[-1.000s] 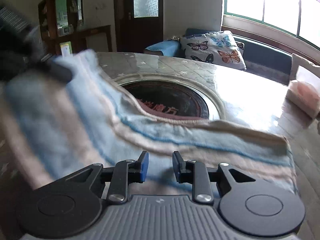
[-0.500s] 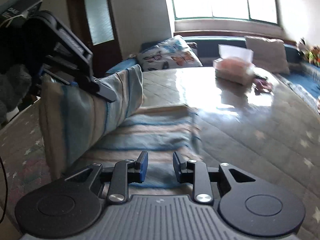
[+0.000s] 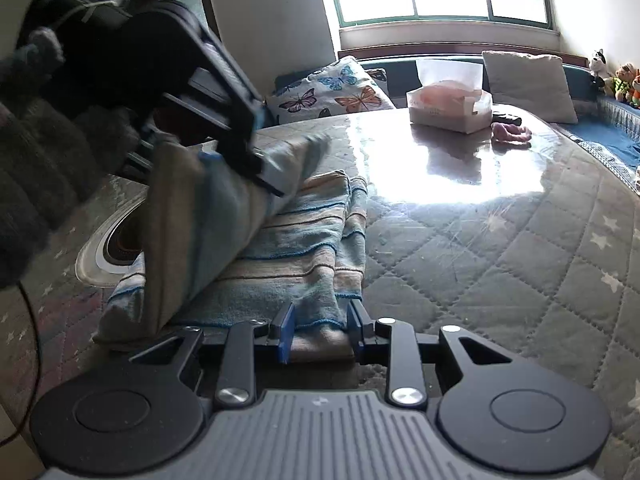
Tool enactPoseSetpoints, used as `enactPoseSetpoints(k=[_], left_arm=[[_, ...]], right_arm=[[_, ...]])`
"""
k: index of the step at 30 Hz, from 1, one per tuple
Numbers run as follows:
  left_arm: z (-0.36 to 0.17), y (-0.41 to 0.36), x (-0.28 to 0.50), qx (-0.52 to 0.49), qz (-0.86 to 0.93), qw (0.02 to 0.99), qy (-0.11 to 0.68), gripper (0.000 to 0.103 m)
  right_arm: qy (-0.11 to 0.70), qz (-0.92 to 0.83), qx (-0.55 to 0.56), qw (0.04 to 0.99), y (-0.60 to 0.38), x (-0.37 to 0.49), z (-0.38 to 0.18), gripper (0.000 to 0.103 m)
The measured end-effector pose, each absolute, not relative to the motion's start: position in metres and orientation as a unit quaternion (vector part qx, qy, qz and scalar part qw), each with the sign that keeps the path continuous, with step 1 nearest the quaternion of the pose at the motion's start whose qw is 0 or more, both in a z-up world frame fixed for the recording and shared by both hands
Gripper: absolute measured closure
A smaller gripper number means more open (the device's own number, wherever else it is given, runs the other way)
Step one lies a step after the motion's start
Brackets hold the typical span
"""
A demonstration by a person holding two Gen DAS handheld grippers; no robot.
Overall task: Fold clothes
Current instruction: 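Lift the folded edge with both grippers and fold it over onto the shirt, then lower the folded shirt onto the table and open both grippers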
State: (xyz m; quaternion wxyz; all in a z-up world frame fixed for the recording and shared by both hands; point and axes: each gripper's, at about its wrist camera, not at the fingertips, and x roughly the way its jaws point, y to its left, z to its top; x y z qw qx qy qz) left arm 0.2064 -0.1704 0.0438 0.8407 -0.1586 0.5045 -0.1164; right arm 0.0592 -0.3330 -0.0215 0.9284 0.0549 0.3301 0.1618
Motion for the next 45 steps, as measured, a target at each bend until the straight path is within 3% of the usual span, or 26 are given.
enactPoseSetpoints(k=[6, 9, 14, 28, 37, 45], left_arm=[[0.050, -0.178, 0.202, -0.139, -0.168, 0.847, 0.485, 0.069], [0.055, -0.174, 0.198, -0.136, -0.182, 0.850, 0.476, 0.060], [0.062, -0.159, 0.189, -0.125, -0.193, 0.855, 0.465, 0.053], [0.030, -0.109, 0.118, -0.039, -0.184, 0.871, 0.454, 0.055], [0.014, -0.090, 0.109, -0.031, -0.177, 0.869, 0.462, 0.059], [0.022, -0.088, 0.118, -0.033, -0.172, 0.878, 0.446, 0.059]], right_arm=[[0.333, 0.157, 0.047, 0.929, -0.339, 0.055, -0.018, 0.072], [0.335, 0.153, 0.043, 0.929, -0.342, 0.053, -0.016, 0.063], [0.343, 0.146, 0.039, 0.927, -0.355, 0.043, -0.011, 0.063], [0.297, 0.205, 0.082, 0.929, -0.350, 0.057, 0.028, 0.073], [0.356, 0.182, 0.094, 0.912, -0.348, 0.087, -0.010, 0.075], [0.311, 0.210, 0.067, 0.924, -0.333, 0.101, 0.026, 0.075]])
